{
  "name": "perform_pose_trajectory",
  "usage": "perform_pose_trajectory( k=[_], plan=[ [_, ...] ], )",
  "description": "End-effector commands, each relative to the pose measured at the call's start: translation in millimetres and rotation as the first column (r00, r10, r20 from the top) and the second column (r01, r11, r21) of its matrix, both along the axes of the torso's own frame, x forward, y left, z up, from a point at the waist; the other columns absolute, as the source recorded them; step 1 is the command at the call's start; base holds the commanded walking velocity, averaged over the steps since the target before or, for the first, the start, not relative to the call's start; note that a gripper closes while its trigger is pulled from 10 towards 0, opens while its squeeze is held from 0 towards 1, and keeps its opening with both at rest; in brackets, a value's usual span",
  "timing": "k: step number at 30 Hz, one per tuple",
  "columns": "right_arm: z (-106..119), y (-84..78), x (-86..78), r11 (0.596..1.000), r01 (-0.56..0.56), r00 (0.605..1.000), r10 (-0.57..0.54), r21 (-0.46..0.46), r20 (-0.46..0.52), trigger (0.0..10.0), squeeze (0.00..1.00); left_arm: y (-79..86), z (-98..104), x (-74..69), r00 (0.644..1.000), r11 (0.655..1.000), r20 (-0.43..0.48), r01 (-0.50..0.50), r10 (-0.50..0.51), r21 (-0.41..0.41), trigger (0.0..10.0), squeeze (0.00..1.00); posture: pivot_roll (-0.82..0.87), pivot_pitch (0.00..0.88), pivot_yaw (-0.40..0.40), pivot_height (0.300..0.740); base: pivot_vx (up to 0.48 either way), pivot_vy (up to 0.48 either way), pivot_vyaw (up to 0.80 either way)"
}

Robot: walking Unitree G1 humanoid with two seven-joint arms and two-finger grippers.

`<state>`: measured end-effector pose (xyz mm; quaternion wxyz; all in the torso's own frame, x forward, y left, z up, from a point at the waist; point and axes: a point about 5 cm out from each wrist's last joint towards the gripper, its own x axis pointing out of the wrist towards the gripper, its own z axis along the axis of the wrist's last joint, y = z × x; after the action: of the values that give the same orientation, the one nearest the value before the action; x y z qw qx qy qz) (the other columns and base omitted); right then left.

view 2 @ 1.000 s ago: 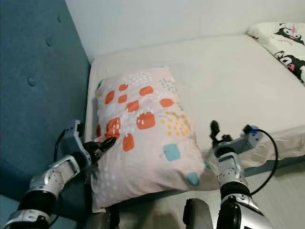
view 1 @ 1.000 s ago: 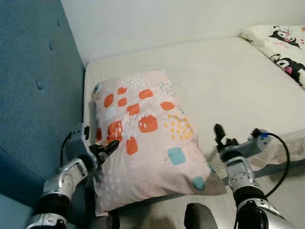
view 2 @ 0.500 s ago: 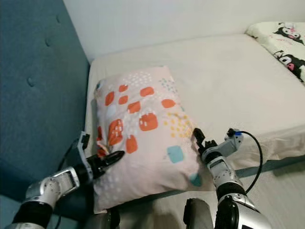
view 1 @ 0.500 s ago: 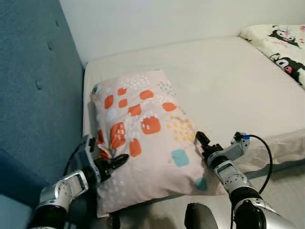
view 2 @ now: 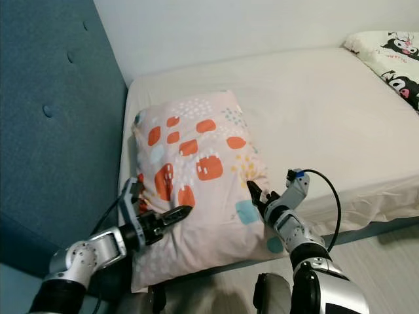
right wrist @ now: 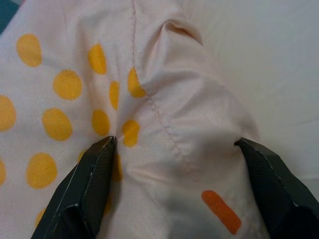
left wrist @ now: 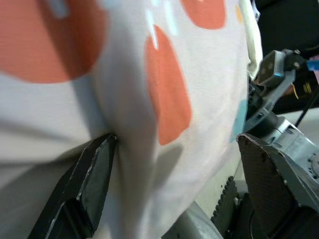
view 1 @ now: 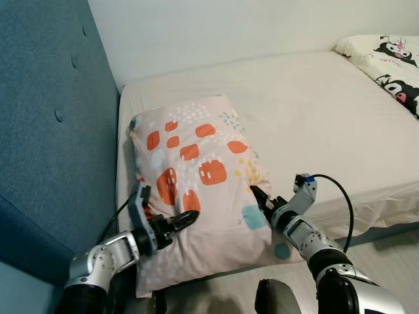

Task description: Clean up the room

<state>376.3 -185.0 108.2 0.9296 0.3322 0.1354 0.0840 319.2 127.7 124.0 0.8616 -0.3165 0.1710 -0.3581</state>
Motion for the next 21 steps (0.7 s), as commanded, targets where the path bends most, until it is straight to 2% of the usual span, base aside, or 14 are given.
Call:
perform_pose_trajectory(
  k=[1,2,3,4,5,6,7,11,13,15,16,17,21],
  plan=[
    [-12,7.8,-4.6,0.999,-0.032,0.998,0.031,-0.022,-0.060,10.0,0.00,-8.1,-8,-6.6,1.000,0.999,-0.018,0.024,-0.023,0.037,10.0,0.00,0.15,0.314,0.023,0.586,0.000,0.000,0.00],
    [-12,7.6,-4.7,0.998,-0.037,0.998,0.035,-0.041,-0.058,5.2,0.00,-10.0,-8,-7.3,1.000,0.998,-0.011,0.024,-0.024,0.055,10.0,0.00,0.15,0.313,0.023,0.586,0.000,0.000,0.00],
    [-13,7.9,-5.0,0.996,-0.048,0.997,0.044,-0.071,-0.058,0.2,0.00,-11.7,-8,-8.3,1.000,0.998,-0.008,0.024,-0.023,0.065,5.3,0.00,0.15,0.313,0.024,0.586,0.000,0.000,0.00],
    [-13,7.9,-5.0,0.996,-0.048,0.997,0.044,-0.071,-0.058,0.2,0.00,-11.7,-8,-8.3,1.000,0.998,-0.008,0.024,-0.023,0.065,5.3,0.00,0.15,0.313,0.024,0.586,0.000,0.000,0.00],
    [-13,8.2,-5.2,0.994,-0.057,0.997,0.052,-0.090,-0.058,0.0,0.00,-12.6,-7,-8.9,1.000,0.997,-0.009,0.022,-0.022,0.070,3.7,0.00,0.15,0.313,0.024,0.586,0.000,0.000,0.00],
    [-14,9.2,-5.4,0.993,-0.064,0.997,0.059,-0.099,-0.057,0.0,0.00,-13.8,-7,-9.8,1.000,0.996,-0.003,0.025,-0.024,0.080,0.7,0.00,0.15,0.313,0.023,0.586,0.000,0.000,0.00],
    [-14,9.7,-5.5,0.993,-0.068,0.996,0.063,-0.101,-0.056,0.0,0.00,-14.6,-7,-10.4,1.000,0.996,0.001,0.027,-0.027,0.086,0.0,0.00,0.15,0.313,0.023,0.586,0.000,0.000,0.00],
    [-14,11.5,-5.5,0.991,-0.078,0.996,0.073,-0.107,-0.055,0.0,0.00,-14.8,-15,-10.3,1.000,0.988,-0.006,-0.002,0.003,0.153,0.0,0.00,0.15,0.313,0.023,0.586,0.000,0.000,0.00],
    [-14,11.7,-5.3,0.991,-0.079,0.996,0.074,-0.110,-0.054,0.0,0.00,-13.0,-22,-5.9,0.998,0.971,0.004,-0.068,0.069,0.228,0.0,0.00,0.15,0.316,0.022,0.586,0.000,0.000,0.00],
    [-14,11.8,-5.2,0.991,-0.079,0.996,0.073,-0.112,-0.054,0.0,0.00,-11.4,-25,-2.8,0.993,0.956,0.011,-0.118,0.119,0.268,0.0,0.00,0.15,0.316,0.022,0.586,0.000,0.000,0.00],
    [-14,11.8,-5.2,0.991,-0.079,0.996,0.073,-0.112,-0.054,0.0,0.00,-11.2,-25,-2.6,0.992,0.954,0.012,-0.125,0.127,0.273,0.0,0.00,0.15,0.316,0.022,0.586,0.000,0.000,0.00],
    [-14,11.9,-5.1,0.991,-0.078,0.996,0.072,-0.112,-0.054,0.0,0.00,-11.1,-27,-0.4,0.989,0.947,0.016,-0.147,0.149,0.284,1.0,0.00,0.15,0.317,0.020,0.586,0.000,0.000,0.00],
    [-13,12.3,-4.9,0.991,-0.075,0.996,0.070,-0.114,-0.053,0.0,0.00,-13.8,-27,3.1,0.984,0.946,0.012,-0.177,0.180,0.273,1.1,0.00,0.15,0.318,0.020,0.586,0.000,0.000,0.00]
  ],
)
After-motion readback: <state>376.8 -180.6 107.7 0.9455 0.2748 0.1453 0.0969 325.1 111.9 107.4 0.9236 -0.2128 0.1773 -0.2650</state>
